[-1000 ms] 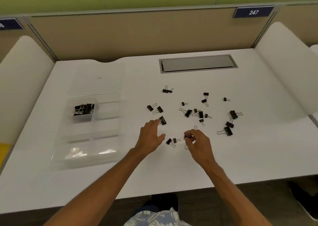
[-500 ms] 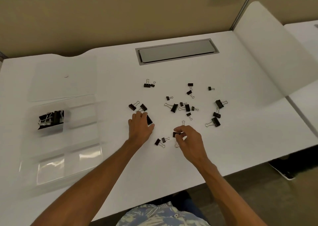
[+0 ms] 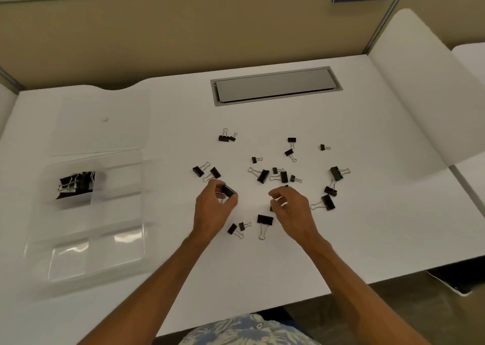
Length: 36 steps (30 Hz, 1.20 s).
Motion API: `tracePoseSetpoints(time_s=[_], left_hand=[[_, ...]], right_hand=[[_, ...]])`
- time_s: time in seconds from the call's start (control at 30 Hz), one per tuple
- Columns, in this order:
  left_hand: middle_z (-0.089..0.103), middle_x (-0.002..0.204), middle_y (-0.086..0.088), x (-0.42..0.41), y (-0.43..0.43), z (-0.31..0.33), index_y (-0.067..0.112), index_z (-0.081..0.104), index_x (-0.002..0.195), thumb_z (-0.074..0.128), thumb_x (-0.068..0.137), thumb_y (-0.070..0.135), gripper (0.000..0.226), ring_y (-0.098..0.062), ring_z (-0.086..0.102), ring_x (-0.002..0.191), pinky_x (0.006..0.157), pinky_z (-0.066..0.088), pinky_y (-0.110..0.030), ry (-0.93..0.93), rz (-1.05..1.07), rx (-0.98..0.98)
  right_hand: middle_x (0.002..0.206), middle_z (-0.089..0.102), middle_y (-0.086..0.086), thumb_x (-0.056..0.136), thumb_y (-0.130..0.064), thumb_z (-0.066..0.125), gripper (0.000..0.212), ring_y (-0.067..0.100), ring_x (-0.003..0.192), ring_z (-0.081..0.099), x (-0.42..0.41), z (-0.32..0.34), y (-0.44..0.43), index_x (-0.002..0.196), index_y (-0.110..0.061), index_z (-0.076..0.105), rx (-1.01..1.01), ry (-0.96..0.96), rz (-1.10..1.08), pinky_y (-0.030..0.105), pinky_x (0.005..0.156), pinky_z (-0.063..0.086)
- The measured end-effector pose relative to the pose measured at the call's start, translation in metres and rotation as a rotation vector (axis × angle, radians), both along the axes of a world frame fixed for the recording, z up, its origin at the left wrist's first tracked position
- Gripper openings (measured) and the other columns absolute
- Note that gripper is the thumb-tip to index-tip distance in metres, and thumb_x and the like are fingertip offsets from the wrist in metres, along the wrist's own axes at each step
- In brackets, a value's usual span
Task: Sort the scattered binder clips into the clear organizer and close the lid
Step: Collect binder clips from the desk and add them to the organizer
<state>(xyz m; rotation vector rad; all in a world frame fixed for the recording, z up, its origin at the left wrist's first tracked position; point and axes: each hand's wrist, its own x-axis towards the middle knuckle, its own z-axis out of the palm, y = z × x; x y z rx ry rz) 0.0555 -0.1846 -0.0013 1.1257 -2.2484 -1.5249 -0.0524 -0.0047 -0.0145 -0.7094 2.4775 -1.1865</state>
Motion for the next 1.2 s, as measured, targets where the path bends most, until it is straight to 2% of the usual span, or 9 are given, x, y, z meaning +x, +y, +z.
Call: tracePoseSetpoints(time_s=[0.07,0.13,0.3,0.57,0.8,0.9,1.0,1.1,1.2], left_hand=[[0.067,0.096,0.007,0.000,0.005,0.005,0.023,0.058,0.107,0.077,0.080,0.026,0.033,-0.008,0.065,0.089,0.070,0.049,-0.015,0.017,0.062,0.132],[0.069,0.101,0.000,0.001,0.006,0.005,0.020,0.062,0.108,0.078,0.080,0.026,0.033,-0.017,0.070,0.089,0.079,0.055,-0.027,0.061,0.073,0.349],[0.067,0.100,-0.016,0.007,0.012,0.011,0.001,0.061,0.116,0.078,0.079,0.007,0.041,-0.033,0.070,0.087,0.083,0.057,-0.038,0.251,0.137,0.785],[0.068,0.087,-0.017,0.013,0.017,0.017,0.002,0.061,0.120,0.070,0.083,-0.001,0.038,-0.027,0.069,0.082,0.078,0.057,-0.033,0.301,0.156,0.853],[0.066,0.091,-0.017,0.016,0.017,0.018,0.009,0.064,0.122,0.068,0.087,0.002,0.037,-0.028,0.068,0.083,0.077,0.056,-0.030,0.289,0.192,0.829],[0.068,0.089,-0.016,0.016,0.016,0.019,0.007,0.062,0.120,0.072,0.082,-0.001,0.040,-0.028,0.068,0.080,0.076,0.057,-0.031,0.292,0.264,0.808],[0.068,0.092,-0.017,0.017,0.014,0.020,0.000,0.065,0.109,0.072,0.081,-0.001,0.028,-0.026,0.066,0.080,0.076,0.057,-0.031,0.287,0.317,0.798],[0.070,0.093,-0.011,0.019,0.016,0.021,0.004,0.069,0.099,0.071,0.083,0.001,0.017,-0.024,0.063,0.086,0.079,0.055,-0.032,0.286,0.341,0.785],[0.071,0.096,-0.012,0.024,0.020,0.023,0.002,0.067,0.097,0.068,0.085,-0.001,0.013,-0.028,0.066,0.094,0.089,0.055,-0.043,0.332,0.368,0.824]], right_hand=[[0.106,0.065,-0.002,0.091,-0.011,0.061,0.020,0.008,0.083,0.061,-0.015,-0.001,-0.004,0.110,-0.014,0.067,0.034,0.009,0.015,0.029,0.075,0.056],[0.108,0.065,-0.002,0.091,-0.015,0.064,0.021,0.009,0.084,0.060,-0.031,-0.004,-0.009,0.112,-0.015,0.067,0.079,0.033,0.046,0.028,0.076,0.054],[0.113,0.063,0.002,0.088,-0.028,0.069,0.032,0.021,0.108,0.052,-0.061,-0.016,-0.026,0.117,-0.017,0.063,0.225,0.159,0.130,0.036,0.091,0.045],[0.119,0.064,0.005,0.084,-0.043,0.071,0.051,0.027,0.118,0.047,-0.077,-0.025,-0.050,0.126,-0.016,0.059,0.428,0.330,0.265,0.041,0.096,0.036],[0.105,0.068,0.002,0.084,-0.034,0.073,0.035,0.024,0.108,0.051,-0.081,-0.033,-0.056,0.112,-0.015,0.065,0.426,0.436,0.327,0.040,0.089,0.037],[0.107,0.067,0.001,0.082,-0.031,0.075,0.036,0.022,0.105,0.053,-0.078,-0.027,-0.055,0.113,-0.016,0.066,0.248,0.261,0.267,0.036,0.088,0.041],[0.108,0.065,-0.002,0.078,-0.022,0.081,0.042,0.014,0.092,0.063,-0.071,-0.008,-0.052,0.117,-0.017,0.066,-0.039,-0.183,0.122,0.024,0.081,0.050],[0.102,0.069,0.010,0.075,-0.003,0.081,0.043,0.023,0.080,0.072,-0.064,0.009,-0.047,0.115,-0.009,0.066,-0.295,-0.670,0.018,0.032,0.079,0.059],[0.104,0.068,0.017,0.067,0.010,0.081,0.049,0.031,0.088,0.070,-0.057,0.018,-0.043,0.110,-0.005,0.064,-0.380,-0.873,-0.020,0.036,0.086,0.058]])
